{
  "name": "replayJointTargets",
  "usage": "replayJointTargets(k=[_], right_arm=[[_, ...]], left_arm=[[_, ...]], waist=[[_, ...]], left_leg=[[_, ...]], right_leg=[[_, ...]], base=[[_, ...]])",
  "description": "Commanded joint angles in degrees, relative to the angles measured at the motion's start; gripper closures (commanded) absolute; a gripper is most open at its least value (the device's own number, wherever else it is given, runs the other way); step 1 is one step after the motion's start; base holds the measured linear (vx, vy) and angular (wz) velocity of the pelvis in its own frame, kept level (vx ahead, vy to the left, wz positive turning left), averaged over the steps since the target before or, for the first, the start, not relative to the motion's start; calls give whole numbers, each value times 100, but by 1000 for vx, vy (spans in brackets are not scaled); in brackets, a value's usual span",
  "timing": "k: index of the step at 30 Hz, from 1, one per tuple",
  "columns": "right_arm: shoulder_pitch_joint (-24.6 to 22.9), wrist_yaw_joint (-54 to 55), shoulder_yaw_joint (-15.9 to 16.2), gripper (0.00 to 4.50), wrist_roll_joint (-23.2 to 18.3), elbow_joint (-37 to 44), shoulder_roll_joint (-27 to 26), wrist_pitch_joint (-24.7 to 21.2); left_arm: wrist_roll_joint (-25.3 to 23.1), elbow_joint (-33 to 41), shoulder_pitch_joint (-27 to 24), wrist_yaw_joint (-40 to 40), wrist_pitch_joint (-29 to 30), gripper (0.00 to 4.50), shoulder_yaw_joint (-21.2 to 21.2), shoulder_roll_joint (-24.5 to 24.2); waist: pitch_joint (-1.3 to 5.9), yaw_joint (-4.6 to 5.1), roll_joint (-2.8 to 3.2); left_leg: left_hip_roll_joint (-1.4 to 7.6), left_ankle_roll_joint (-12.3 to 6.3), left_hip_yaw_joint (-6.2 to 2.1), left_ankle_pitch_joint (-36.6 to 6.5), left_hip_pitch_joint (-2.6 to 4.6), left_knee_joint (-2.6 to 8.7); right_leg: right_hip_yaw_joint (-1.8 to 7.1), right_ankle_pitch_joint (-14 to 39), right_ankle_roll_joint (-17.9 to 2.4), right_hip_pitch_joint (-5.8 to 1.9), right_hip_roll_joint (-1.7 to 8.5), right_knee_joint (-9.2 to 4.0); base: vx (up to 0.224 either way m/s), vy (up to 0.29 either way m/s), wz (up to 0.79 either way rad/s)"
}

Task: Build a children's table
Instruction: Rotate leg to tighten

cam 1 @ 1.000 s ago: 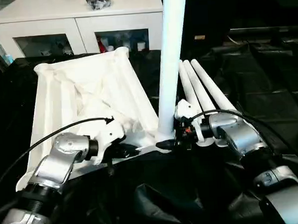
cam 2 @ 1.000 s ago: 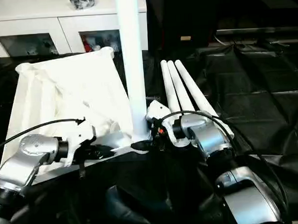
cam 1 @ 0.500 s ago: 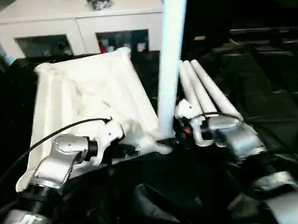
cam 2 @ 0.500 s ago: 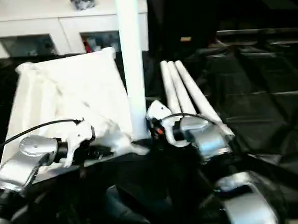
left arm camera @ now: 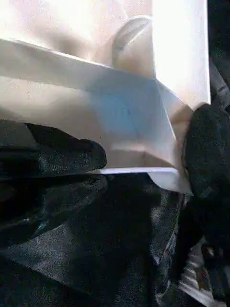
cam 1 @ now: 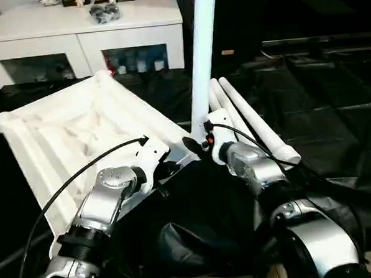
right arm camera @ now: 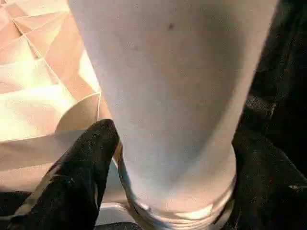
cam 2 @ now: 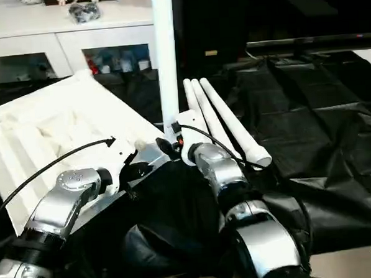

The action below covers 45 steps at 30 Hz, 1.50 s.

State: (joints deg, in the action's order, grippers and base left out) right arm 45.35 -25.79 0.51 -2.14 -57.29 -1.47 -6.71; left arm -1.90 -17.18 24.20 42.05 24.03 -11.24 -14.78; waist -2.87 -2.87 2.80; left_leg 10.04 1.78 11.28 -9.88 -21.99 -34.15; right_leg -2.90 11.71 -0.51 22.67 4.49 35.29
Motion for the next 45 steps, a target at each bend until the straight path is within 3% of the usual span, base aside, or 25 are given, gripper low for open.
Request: replayJointTargets(k=[1, 7, 10, 13, 16, 21, 27, 31, 33, 35, 36, 38, 39, 41, 45], right_arm=[[-59, -641, 534, 52, 127, -225, -386, -61], [-286, -2077, 947, 52, 213, 488, 202, 167], [-527, -3225, 1193, 52, 106, 1159, 789, 179], [-634, -3696, 1291, 52, 68, 1467, 1097, 164], [-707, -4134, 1347, 67, -26, 1782, 1423, 73], [-765, -4361, 1324, 105, -65, 1986, 1546, 6], [-907, -4540, 1478, 164, -101, 2221, 1558, -231], [-940, -4395, 1500, 175, -37, 2201, 1484, -251], [-910, -3885, 1389, 179, 51, 2022, 1280, -233], [-717, -2523, 1045, 180, 135, 1387, 762, -306], [-647, -2134, 939, 181, 125, 1187, 617, -384], [-486, -1302, 696, 181, 30, 719, 283, -575], [-481, -1274, 688, 181, 27, 703, 272, -581], [-272, -232, 394, 181, -109, 129, -118, -820], [-222, -76, 552, 181, 55, -65, -365, -626]], left_arm=[[159, 332, 75, 323, -326, 450, -363, 117], [371, 490, -97, 1112, -601, 450, -396, -308], [428, 473, -169, 1649, -812, 450, -426, -669], [470, 446, -193, 1926, -892, 450, -422, -851], [566, 388, -207, 2327, -1065, 450, -411, -1093], [617, 313, -183, 2626, -1113, 450, -391, -1290], [661, 192, -155, 2754, -1199, 450, -386, -1379], [645, 178, -162, 2593, -1135, 450, -327, -1281], [588, 56, -59, 2050, -960, 450, -159, -1051], [531, -55, 108, 1281, -651, 450, 41, -682], [510, -67, 146, 1077, -563, 450, 81, -579], [385, -114, 249, 530, -319, 450, 146, -320], [380, -116, 253, 510, -311, 450, 148, -311], [293, -102, 359, -33, -27, 450, 186, 68], [293, 55, 355, -87, 35, 450, 42, 308]], waist=[[318, -5, 17], [361, -49, 15], [413, -134, 28], [433, -222, 21], [408, -241, 16], [369, -224, 24], [383, -240, 24], [391, -241, 15], [381, -225, -21], [357, -195, -6], [324, -146, -22], [326, -106, -14], [322, -62, -18], [333, -32, -22], [335, -47, -11]], left_leg=[[319, 230, -233, -2317, 152, 515], [326, -34, -169, -1724, 106, 466], [330, -298, -137, -1129, 99, 398], [332, -496, -129, -795, 93, 353], [341, -502, -132, -924, 91, 373], [353, -165, -147, -1440, 118, 433], [352, -122, -146, -1359, 122, 428], [350, -127, -149, -1310, 115, 424], [341, -130, -139, -1282, 103, 420], [330, -19, -146, -1406, 115, 431], [310, 103, -169, -1619, 120, 460], [317, 209, -209, -1783, 118, 488], [325, 236, -201, -1812, 135, 492], [319, 229, -191, -1815, 154, 479], [303, 170, -192, -1843, 139, 477]], right_leg=[[249, 1904, -1063, -117, 429, -523], [248, 1011, -1241, -173, 392, -430], [222, 185, -1430, -209, 370, -340], [201, -268, -1527, -211, 363, -289], [198, -18, -1539, -205, 371, -315], [216, 781, -1469, -189, 383, -384], [223, 668, -1454, -183, 382, -365], [214, 582, -1478, -193, 386, -349], [224, 597, -1480, -194, 392, -357], [239, 936, -1446, -177, 417, -390], [237, 1436, -1377, -173, 427, -442], [229, 1895, -1178, -199, 446, -468], [242, 1853, -1164, -165, 428, -473], [255, 1752, -1186, -150, 426, -479], [245, 1734, -1104, -152, 423, -506]], base=[[0, 0, 0], [0, 0, 0], [23, -6, 1], [0, 0, 0], [0, 0, 0], [0, 0, 0], [0, 0, 0], [0, 0, 0], [0, 0, 0], [0, 0, 0], [0, 0, 0], [0, 0, 0], [0, 0, 0], [0, 0, 0], [0, 0, 0]])
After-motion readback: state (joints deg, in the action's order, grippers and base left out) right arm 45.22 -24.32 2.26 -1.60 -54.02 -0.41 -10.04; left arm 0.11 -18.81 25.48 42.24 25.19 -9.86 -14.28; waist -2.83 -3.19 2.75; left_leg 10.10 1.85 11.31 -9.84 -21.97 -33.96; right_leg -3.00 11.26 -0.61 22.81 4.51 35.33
